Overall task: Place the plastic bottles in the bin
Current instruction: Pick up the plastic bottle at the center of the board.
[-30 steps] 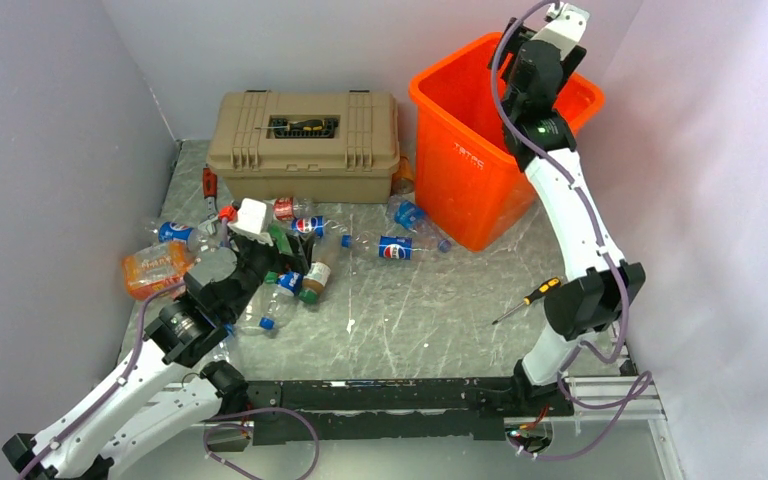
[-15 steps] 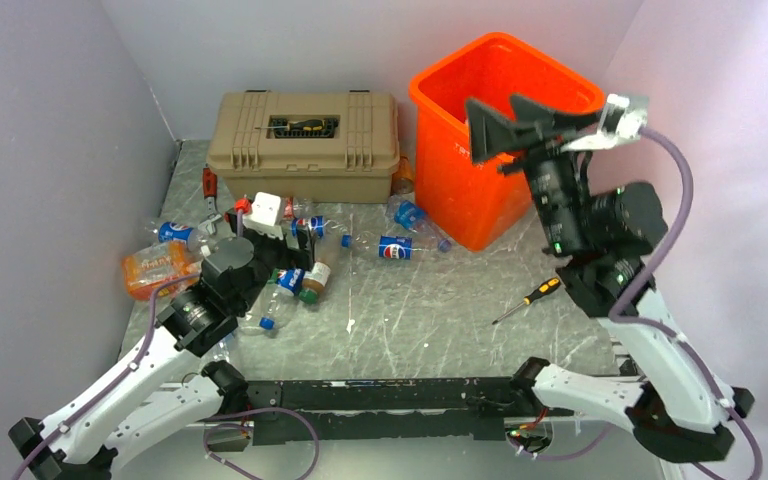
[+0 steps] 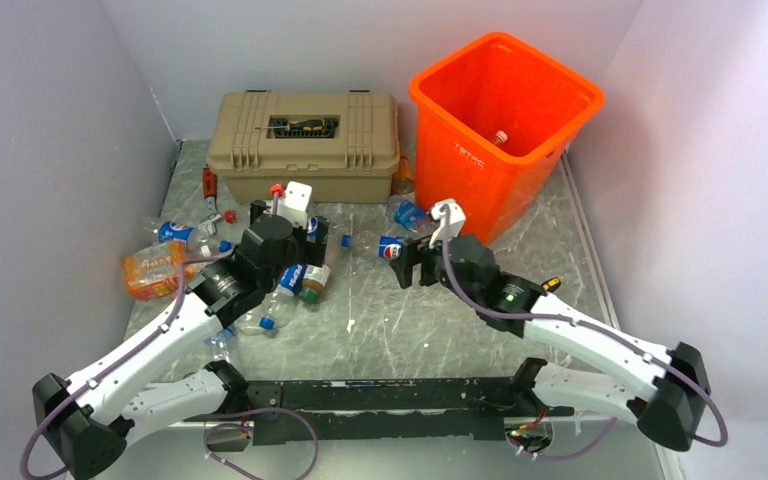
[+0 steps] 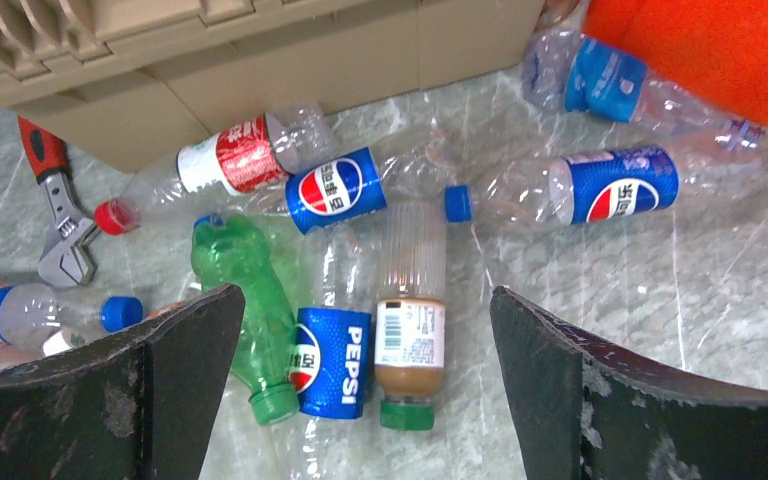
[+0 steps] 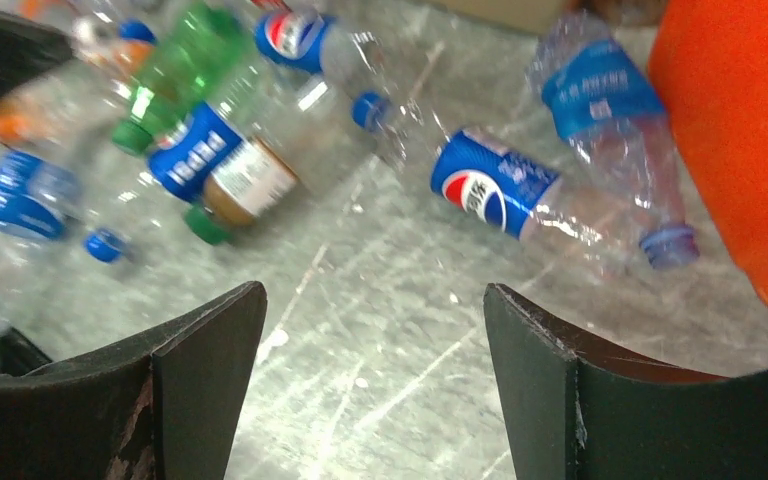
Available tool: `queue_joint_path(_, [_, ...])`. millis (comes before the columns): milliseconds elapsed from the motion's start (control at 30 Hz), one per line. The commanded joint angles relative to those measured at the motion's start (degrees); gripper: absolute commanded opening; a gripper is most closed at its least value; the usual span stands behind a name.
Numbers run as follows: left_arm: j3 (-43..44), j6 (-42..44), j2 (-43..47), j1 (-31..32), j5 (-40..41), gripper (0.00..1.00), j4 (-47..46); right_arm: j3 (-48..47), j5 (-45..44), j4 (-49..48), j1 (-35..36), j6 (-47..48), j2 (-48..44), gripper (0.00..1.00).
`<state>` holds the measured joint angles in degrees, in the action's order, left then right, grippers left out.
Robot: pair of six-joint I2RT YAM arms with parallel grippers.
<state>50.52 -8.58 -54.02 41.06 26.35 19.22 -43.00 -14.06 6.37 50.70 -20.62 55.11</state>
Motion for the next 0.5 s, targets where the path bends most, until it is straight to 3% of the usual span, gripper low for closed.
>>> queue_joint_path(0, [1.6,-1.7,1.3,-0.2,0.8,1.0,1.0,0.6,-4.1,-4.5,0.1,-0.5,5.8,0.84])
queue_joint_path(167, [0.7,-1.4,2.9,-0.2,1.2,1.0,-0.2,-2.1,-8.9,-9.7,-1.6,2.9,17.7,0.85])
queue_joint_path(467, [1.1,-0.9,2.8,-0.1,0.4,0.99,0.6,-11.5,-5.7,-13.9,-8.7,8.5,35.5,0.86])
